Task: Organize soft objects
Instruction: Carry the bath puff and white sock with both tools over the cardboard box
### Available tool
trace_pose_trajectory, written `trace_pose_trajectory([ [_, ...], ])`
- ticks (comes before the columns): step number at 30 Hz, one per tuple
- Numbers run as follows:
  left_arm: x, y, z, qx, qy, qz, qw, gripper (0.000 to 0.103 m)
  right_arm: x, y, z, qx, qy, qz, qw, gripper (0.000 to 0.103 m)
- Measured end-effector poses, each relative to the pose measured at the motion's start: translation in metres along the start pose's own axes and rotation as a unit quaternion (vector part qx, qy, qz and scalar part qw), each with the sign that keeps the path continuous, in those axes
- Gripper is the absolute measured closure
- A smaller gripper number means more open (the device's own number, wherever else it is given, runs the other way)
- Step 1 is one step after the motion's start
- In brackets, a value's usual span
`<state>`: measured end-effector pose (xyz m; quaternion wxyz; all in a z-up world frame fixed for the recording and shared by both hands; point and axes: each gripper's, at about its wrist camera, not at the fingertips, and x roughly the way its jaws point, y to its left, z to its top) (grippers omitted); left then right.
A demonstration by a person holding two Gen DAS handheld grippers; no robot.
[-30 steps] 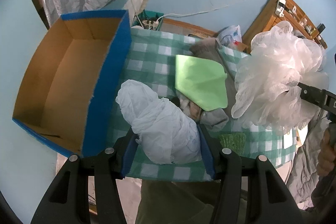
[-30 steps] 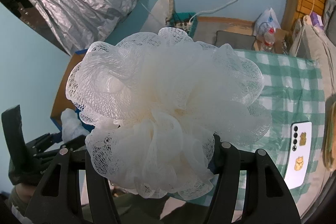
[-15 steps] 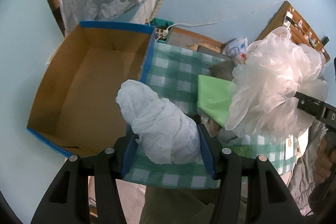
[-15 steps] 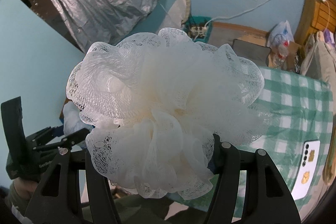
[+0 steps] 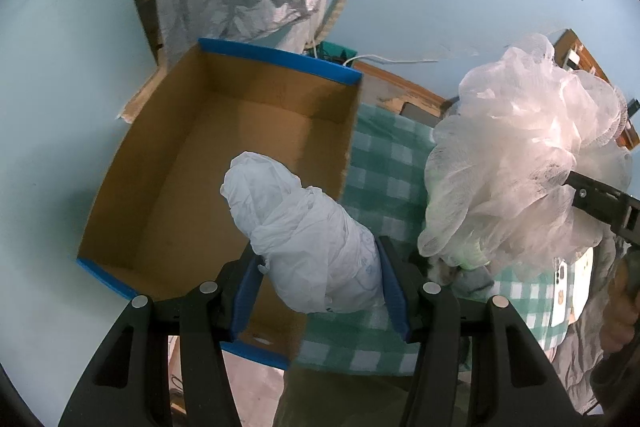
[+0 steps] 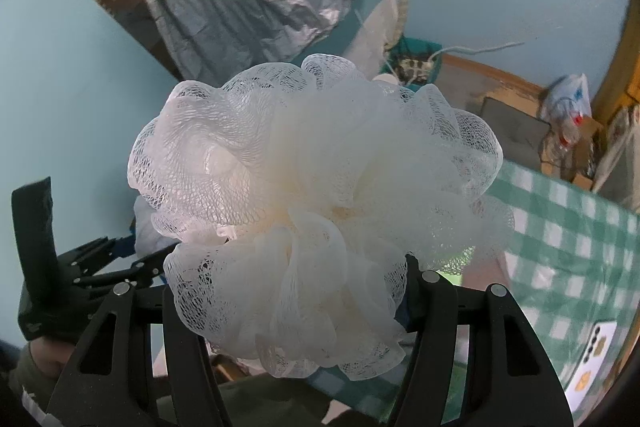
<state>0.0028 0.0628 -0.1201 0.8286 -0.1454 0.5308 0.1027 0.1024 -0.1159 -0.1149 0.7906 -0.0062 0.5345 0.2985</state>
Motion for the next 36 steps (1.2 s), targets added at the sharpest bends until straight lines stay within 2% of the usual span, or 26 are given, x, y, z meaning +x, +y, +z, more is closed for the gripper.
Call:
trace_pose_trajectory([
  [15,0.015,0.061,0.027,-0.023,0.004,0.021,0.9995,0.047,0.054,0.058,0.049,-0.044,0.024,0.017,0.999,0.041],
  [29,0.055,0.11,0.04,-0.024,0.043,0.04,0.998,0.047,0.125,0.11,0.082,-0.082,0.067,-0.005,0.994,0.041],
  [33,0.067,0.116,0.044,-0.026,0.051,0.045,0.9974,0.046,0.144,0.115,0.086,-0.085,0.082,-0.016,0.993,0.039],
  [36,0.073,0.121,0.044,-0.03,0.061,0.051,0.9964,0.046,0.153,0.114,0.087,-0.082,0.087,-0.022,0.993,0.033],
])
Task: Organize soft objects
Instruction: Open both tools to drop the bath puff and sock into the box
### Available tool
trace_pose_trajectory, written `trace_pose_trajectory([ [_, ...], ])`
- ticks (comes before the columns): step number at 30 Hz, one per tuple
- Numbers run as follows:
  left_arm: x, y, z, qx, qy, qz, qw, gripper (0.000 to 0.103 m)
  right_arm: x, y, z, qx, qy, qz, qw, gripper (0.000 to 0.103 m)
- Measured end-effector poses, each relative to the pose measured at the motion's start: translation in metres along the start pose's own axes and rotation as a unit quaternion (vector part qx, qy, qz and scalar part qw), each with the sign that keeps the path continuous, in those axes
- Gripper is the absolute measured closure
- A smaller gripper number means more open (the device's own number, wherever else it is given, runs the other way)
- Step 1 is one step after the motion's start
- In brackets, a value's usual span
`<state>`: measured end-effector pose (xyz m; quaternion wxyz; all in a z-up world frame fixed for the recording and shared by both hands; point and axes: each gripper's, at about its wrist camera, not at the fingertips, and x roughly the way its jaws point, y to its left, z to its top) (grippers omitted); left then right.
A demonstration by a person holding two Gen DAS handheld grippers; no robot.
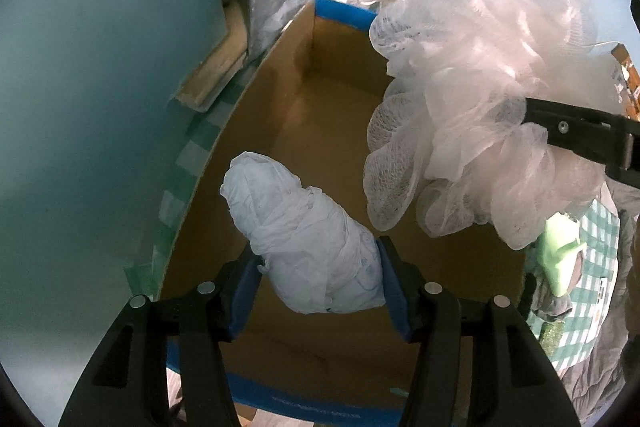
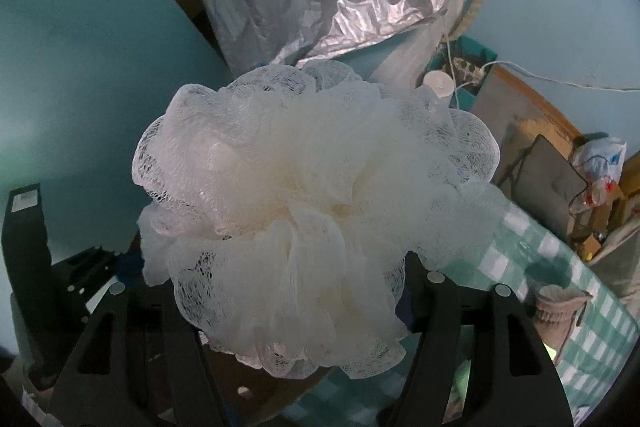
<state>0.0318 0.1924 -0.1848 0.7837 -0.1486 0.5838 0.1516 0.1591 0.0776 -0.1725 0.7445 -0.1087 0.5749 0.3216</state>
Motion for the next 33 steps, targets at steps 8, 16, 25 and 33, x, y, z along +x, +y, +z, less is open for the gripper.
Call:
trace_pose_trajectory([
  [8,0.002,0.0,0.003,0.014,0.012,0.016,0.9997,0.024,-0.003,0.001,0.002,0.002,-0.026,-0.024,0.999,0.015],
  [16,-0.02,0.001,-0.003,0.003,0.0,-0.001,1.0,0.017,-0.019,-0.015,0.001,0.043,-0.036,-0.011,0.998,0.015],
  [25,-0.041,-0.006,-0.001,0.003,-0.015,-0.015,0.9998,0.017,-0.046,-0.02,-0.011,0.049,-0.051,-0.009,0.997,0.015],
  [33,-0.059,-0.025,-0.003,0.033,-0.025,-0.015,0.999,0.017,-0.067,-0.034,-0.028,0.06,-0.054,-0.019,0.997,0.015],
])
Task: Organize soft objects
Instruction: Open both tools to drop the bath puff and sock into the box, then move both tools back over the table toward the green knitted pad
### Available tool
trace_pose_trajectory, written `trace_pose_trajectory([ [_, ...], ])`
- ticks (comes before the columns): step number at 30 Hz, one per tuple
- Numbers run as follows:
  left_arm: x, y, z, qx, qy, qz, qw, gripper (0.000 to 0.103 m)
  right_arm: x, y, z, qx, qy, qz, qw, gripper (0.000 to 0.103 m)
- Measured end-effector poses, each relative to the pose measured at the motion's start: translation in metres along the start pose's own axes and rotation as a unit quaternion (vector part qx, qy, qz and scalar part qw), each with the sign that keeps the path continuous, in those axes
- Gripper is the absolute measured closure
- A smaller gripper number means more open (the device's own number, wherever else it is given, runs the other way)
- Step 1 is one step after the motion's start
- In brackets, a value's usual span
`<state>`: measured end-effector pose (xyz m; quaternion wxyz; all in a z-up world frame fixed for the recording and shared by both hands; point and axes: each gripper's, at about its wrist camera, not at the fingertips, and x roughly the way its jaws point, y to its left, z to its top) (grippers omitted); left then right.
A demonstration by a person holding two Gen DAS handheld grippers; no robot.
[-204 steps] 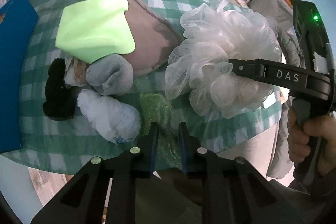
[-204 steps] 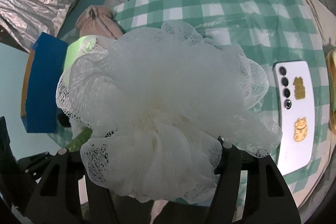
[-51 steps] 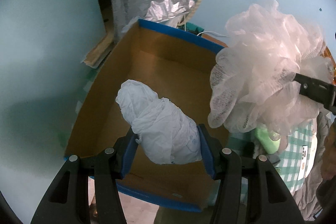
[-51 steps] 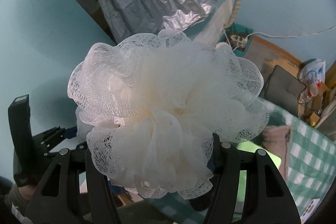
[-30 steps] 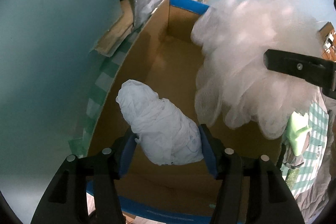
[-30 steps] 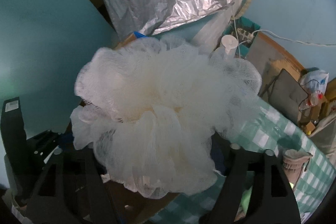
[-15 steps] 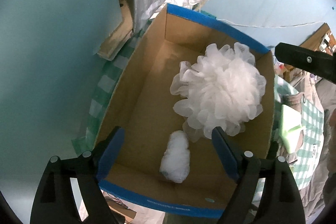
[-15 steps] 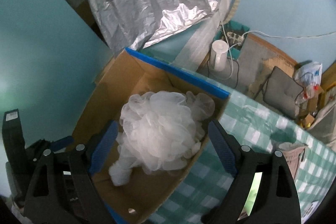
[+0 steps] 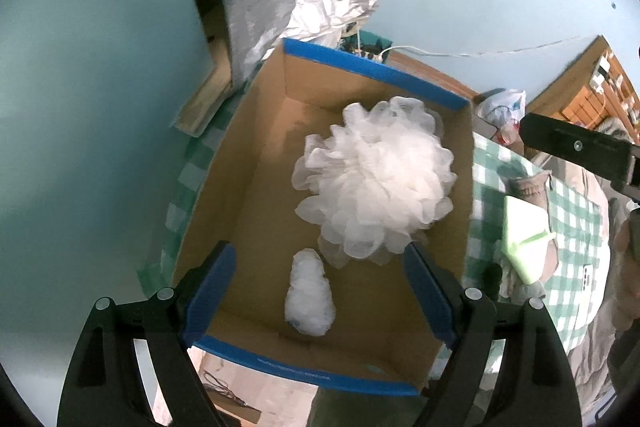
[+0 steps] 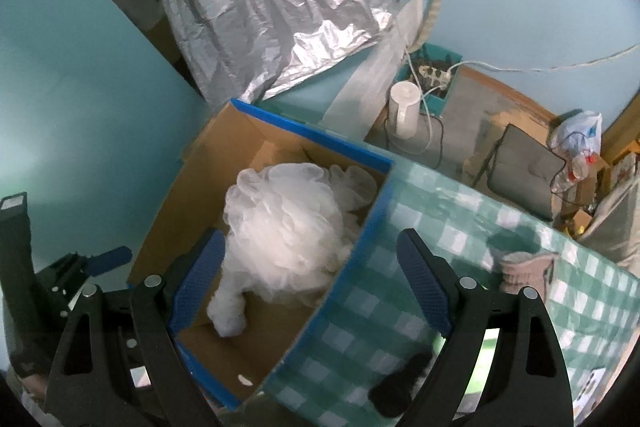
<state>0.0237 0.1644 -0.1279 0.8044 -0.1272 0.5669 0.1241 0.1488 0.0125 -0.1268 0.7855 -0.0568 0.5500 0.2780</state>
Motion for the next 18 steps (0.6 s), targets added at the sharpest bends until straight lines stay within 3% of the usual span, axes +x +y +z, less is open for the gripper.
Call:
trace_pose_trajectory([
  [18,-0.014,-0.064,-0.01,0.075,-0.002,-0.022,0.9969,0.017,-0.048,-0.056,-0.041,0.047,-0.012,-0.044,0.998,0.015],
])
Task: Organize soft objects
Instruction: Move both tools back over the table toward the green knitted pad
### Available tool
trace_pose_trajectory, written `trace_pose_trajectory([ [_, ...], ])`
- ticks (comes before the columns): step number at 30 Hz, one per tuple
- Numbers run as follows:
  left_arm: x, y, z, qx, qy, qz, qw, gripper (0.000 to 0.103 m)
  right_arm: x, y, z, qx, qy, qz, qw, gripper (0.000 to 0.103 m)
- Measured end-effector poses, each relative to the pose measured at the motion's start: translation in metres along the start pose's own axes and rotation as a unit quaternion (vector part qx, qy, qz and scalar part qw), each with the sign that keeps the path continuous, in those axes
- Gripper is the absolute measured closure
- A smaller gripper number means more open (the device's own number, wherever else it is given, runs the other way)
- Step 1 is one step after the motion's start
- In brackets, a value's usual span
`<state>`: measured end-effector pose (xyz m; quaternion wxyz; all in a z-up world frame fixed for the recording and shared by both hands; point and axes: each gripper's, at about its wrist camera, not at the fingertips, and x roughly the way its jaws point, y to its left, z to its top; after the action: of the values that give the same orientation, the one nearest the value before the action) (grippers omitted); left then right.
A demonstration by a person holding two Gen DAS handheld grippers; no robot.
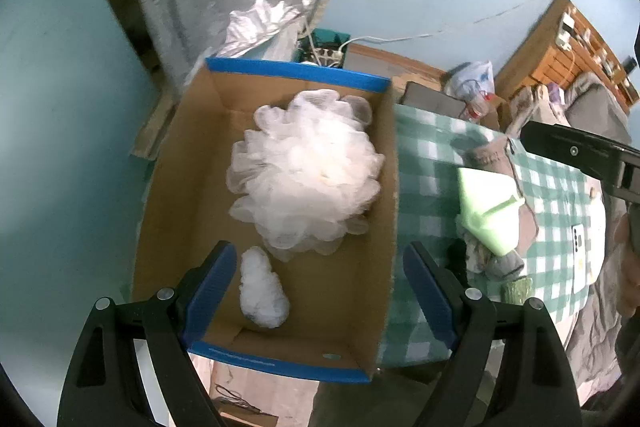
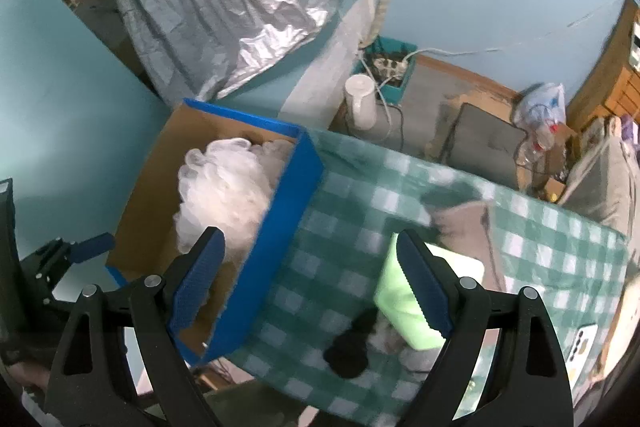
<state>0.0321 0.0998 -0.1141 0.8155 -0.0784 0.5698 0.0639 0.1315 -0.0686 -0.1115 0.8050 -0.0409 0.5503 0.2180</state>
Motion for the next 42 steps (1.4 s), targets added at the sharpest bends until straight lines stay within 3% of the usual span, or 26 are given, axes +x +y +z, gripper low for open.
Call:
trace_pose_trajectory([
  [23,0.007,-0.097,-0.009,0.103,0.007,-0.024,0.9943,0.017,-0.035,-0.09,-0.066,0.096,0.012,-0.034,0.995,0.015],
  [42,0.047,-0.148,-0.029,0.153,0.062,-0.035,0.9856,0.016,-0.041,-0.159,-0.136,0.18,0.035,-0.079,0.98,0.015],
])
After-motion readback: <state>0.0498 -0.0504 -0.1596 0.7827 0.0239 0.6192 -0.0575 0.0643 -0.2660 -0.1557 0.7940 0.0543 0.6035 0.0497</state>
